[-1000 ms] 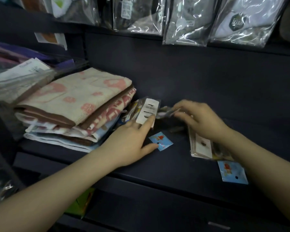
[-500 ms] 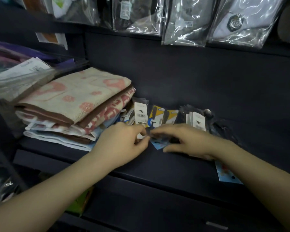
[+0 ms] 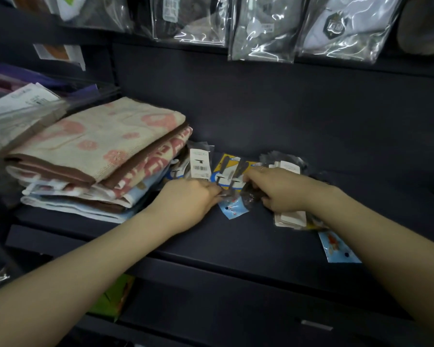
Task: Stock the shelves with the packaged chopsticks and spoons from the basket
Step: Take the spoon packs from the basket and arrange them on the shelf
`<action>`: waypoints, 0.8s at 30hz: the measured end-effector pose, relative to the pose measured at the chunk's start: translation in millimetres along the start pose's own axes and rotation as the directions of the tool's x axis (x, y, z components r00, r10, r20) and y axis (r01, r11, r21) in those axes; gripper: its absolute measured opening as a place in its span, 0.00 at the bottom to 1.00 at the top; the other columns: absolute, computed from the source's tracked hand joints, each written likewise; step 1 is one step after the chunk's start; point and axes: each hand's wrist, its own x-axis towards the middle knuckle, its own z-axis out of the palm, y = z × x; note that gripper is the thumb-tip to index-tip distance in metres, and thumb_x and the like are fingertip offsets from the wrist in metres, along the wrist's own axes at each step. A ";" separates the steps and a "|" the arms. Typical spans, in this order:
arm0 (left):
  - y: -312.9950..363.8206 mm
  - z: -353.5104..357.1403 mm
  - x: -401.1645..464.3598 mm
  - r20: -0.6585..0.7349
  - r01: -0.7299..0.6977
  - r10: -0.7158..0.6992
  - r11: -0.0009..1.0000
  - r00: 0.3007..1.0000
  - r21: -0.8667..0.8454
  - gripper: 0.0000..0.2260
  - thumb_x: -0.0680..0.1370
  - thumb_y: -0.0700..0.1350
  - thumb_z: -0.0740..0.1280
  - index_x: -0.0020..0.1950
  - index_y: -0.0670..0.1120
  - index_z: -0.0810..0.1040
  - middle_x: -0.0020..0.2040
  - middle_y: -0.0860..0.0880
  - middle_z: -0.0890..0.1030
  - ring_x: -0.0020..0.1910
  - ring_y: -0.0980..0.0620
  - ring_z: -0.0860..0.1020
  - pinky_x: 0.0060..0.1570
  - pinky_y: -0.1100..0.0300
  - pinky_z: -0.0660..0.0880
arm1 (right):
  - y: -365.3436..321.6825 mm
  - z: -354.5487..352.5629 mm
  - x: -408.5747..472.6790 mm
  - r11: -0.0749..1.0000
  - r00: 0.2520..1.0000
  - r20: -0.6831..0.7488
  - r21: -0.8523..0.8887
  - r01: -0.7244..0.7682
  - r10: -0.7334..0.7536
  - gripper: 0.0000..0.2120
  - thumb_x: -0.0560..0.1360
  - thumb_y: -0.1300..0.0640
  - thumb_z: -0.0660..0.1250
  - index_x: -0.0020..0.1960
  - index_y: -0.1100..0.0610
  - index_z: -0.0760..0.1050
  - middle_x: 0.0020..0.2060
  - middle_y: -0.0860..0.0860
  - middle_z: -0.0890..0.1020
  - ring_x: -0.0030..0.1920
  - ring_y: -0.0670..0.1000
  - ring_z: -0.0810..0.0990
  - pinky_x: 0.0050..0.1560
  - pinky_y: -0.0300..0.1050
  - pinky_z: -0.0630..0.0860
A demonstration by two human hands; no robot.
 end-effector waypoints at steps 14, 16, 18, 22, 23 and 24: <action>49.1 -41.4 28.6 0.383 0.383 -0.061 0.288 0.922 -0.878 0.20 0.67 0.63 0.66 0.50 0.51 0.79 0.45 0.52 0.84 0.45 0.60 0.81 0.49 0.65 0.75 | -11.4 -13.0 -57.4 0.946 0.883 -0.390 0.076 0.316 -0.263 0.14 0.73 0.56 0.58 0.50 0.58 0.82 0.43 0.54 0.79 0.38 0.47 0.75 0.33 0.40 0.73; 57.3 -39.8 35.3 0.419 0.391 0.001 0.353 0.908 -0.850 0.20 0.68 0.57 0.71 0.54 0.46 0.78 0.42 0.50 0.83 0.41 0.56 0.81 0.47 0.60 0.75 | -6.4 -10.8 -65.7 0.933 0.886 -0.403 0.169 0.318 -0.229 0.12 0.74 0.62 0.63 0.55 0.59 0.80 0.45 0.50 0.79 0.44 0.43 0.74 0.46 0.39 0.74; 64.5 -37.0 38.5 0.496 0.451 -0.013 0.437 0.868 -0.778 0.21 0.70 0.45 0.72 0.61 0.44 0.72 0.41 0.45 0.82 0.38 0.52 0.78 0.40 0.57 0.73 | 10.3 -15.0 -74.5 0.947 0.923 -0.383 0.288 0.144 -0.024 0.18 0.74 0.64 0.66 0.63 0.56 0.75 0.49 0.45 0.78 0.48 0.39 0.74 0.54 0.36 0.72; 73.1 -35.8 41.3 0.452 0.462 -0.167 0.557 0.876 -0.690 0.11 0.73 0.37 0.65 0.55 0.41 0.75 0.43 0.38 0.81 0.32 0.51 0.73 0.27 0.63 0.67 | 61.4 -13.5 -91.7 0.889 0.873 -0.277 0.346 -0.300 0.402 0.13 0.75 0.55 0.66 0.58 0.57 0.77 0.54 0.52 0.81 0.55 0.51 0.79 0.54 0.40 0.72; 71.2 -39.8 41.8 0.385 0.462 -0.257 0.533 0.886 -0.709 0.08 0.74 0.36 0.63 0.52 0.41 0.77 0.41 0.38 0.80 0.29 0.53 0.73 0.25 0.66 0.66 | 67.3 -10.1 -94.4 0.859 0.876 -0.193 0.375 -0.350 0.442 0.14 0.74 0.51 0.67 0.57 0.56 0.78 0.52 0.51 0.81 0.54 0.50 0.79 0.52 0.39 0.72; 68.2 -44.3 42.1 0.322 0.464 -0.348 0.494 0.881 -0.736 0.09 0.75 0.36 0.61 0.50 0.44 0.78 0.38 0.41 0.79 0.27 0.55 0.72 0.23 0.67 0.66 | 69.2 -6.2 -95.6 0.842 0.894 -0.101 0.394 -0.368 0.438 0.14 0.74 0.48 0.67 0.55 0.54 0.79 0.51 0.49 0.82 0.52 0.49 0.79 0.50 0.39 0.71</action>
